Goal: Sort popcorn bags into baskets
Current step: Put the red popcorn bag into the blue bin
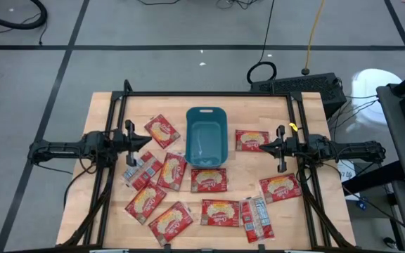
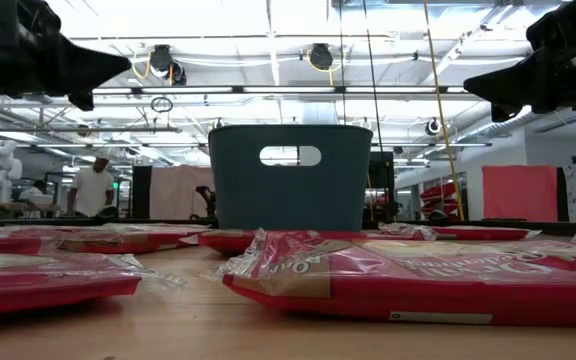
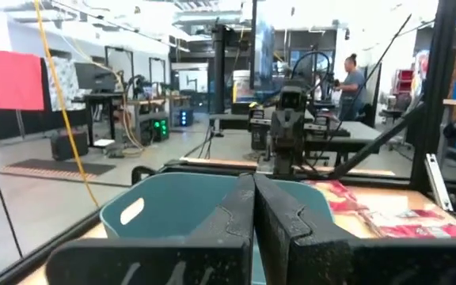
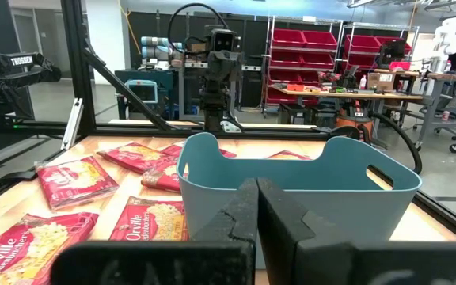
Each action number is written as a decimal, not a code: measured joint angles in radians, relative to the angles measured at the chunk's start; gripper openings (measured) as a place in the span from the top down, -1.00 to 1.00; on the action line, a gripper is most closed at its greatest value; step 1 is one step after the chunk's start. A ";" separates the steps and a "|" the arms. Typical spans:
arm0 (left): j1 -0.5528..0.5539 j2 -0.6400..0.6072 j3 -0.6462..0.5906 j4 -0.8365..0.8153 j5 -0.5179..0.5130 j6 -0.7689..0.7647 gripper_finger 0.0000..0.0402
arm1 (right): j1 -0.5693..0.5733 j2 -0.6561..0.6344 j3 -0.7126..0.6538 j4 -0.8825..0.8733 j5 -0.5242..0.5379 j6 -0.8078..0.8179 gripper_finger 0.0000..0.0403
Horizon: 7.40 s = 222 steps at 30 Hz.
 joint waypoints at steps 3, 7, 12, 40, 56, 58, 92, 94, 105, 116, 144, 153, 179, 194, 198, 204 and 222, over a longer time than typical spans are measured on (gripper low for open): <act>-0.001 0.000 -0.001 0.017 0.001 -0.004 0.96 | 0.000 0.000 0.000 0.000 0.000 0.000 1.00; 0.000 0.000 -0.001 0.028 0.001 -0.007 0.96 | 0.000 0.000 0.000 0.000 0.000 0.000 1.00; -0.004 0.000 -0.001 0.087 -0.012 -0.194 0.96 | 0.000 0.000 0.000 0.004 0.000 0.000 1.00; -0.003 0.522 0.955 -0.496 0.055 -0.196 0.96 | 0.000 0.000 0.000 0.016 0.003 0.000 1.00; -0.003 0.923 1.311 -0.863 0.098 -0.141 0.96 | 0.000 0.000 0.000 0.042 0.003 0.121 1.00; -0.004 0.948 1.311 -0.878 0.098 -0.180 0.96 | 0.000 0.000 0.000 0.058 0.003 0.133 1.00; 0.003 1.114 1.309 -1.015 0.086 -0.374 0.96 | 0.001 0.681 1.016 -0.520 0.082 0.520 1.00; 0.003 1.113 1.309 -1.071 0.086 -0.406 0.96 | 0.002 0.766 1.123 -0.568 0.080 0.538 1.00; -0.033 1.112 1.285 -1.325 0.079 -0.665 0.96 | 0.002 1.079 1.366 -0.699 0.025 0.607 1.00; -0.191 1.114 0.988 -1.220 0.209 -1.113 0.78 | 0.018 1.147 1.366 -0.577 0.000 0.755 1.00; -0.404 1.114 0.538 -0.660 0.069 -1.224 -0.19 | 0.013 1.168 1.368 -0.666 0.003 0.601 1.00; -0.416 1.143 0.458 -0.594 0.050 -1.159 -0.19 | 0.013 1.168 1.368 -0.682 0.003 0.594 1.00; -0.434 1.329 0.411 -0.281 -0.029 -1.051 0.98 | 0.000 1.168 1.367 -0.678 0.005 0.468 1.00; -0.450 1.051 0.604 -0.765 -0.157 -0.921 0.99 | 0.000 1.192 1.366 -0.573 0.029 0.642 0.99; -0.450 1.009 0.675 -0.872 -0.215 -0.881 1.00 | 0.001 1.229 1.366 -0.462 0.028 0.660 0.93; -0.444 0.990 0.697 -0.912 -0.228 -0.833 1.00 | 0.001 1.317 1.366 -0.387 -0.025 0.683 0.79; -0.340 1.119 0.641 -0.913 -0.241 -0.891 -0.05 | 0.002 1.383 1.367 -0.367 -0.102 0.654 0.55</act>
